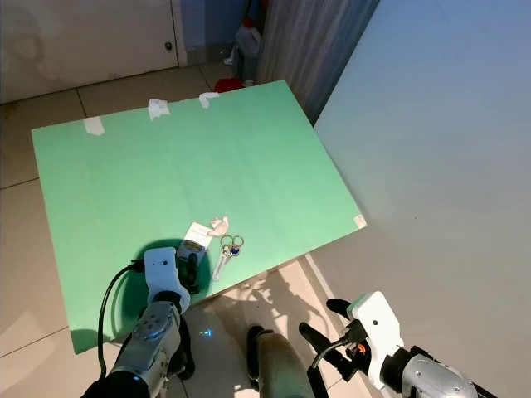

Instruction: Hang keys on a hook

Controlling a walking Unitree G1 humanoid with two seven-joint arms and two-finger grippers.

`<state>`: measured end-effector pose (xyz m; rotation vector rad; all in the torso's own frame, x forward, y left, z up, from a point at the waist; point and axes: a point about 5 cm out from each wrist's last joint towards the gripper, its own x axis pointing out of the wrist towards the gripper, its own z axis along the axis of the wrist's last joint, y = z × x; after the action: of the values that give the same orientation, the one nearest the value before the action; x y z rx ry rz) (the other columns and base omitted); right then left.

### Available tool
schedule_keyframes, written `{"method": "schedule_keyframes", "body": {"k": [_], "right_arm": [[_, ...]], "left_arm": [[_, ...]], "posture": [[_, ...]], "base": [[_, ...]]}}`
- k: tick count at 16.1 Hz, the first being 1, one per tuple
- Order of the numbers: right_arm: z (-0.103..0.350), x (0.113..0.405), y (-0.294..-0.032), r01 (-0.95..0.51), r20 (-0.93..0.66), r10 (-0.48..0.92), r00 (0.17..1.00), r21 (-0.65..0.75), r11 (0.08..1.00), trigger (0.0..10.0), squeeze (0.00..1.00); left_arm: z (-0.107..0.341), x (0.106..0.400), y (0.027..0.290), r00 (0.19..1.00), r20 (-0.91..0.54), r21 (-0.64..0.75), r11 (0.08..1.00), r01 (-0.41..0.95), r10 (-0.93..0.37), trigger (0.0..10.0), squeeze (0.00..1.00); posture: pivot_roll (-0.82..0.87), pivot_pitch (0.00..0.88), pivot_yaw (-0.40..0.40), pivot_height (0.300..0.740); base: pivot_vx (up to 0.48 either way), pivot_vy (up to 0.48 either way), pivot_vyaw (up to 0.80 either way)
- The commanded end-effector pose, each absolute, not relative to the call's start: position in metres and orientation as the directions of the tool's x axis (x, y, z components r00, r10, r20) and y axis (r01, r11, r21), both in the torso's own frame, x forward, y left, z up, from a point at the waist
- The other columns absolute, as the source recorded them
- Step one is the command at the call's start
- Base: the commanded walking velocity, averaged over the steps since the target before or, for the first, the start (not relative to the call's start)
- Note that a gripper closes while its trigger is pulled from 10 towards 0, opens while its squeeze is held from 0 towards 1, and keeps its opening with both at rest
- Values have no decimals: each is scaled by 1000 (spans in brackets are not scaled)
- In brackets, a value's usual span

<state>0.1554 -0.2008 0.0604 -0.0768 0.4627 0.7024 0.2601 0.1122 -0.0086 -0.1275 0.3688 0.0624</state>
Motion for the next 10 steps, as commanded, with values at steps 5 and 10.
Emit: {"method": "schedule_keyframes", "body": {"k": [5,10], "right_arm": [[58,150,-205,-628,-458,593,662,93,773,10000,0],[57,151,-205,-629,-457,595,661,95,772,10000,0]], "left_arm": [[-27,239,84,881,-472,-16,1000,11,-17,0,0],[-19,240,74,905,-422,-32,999,34,-44,0,0]], "posture": [[-382,313,-162,740],[-375,300,-157,740]], "base": [[0,0,0],[0,0,0]]}}
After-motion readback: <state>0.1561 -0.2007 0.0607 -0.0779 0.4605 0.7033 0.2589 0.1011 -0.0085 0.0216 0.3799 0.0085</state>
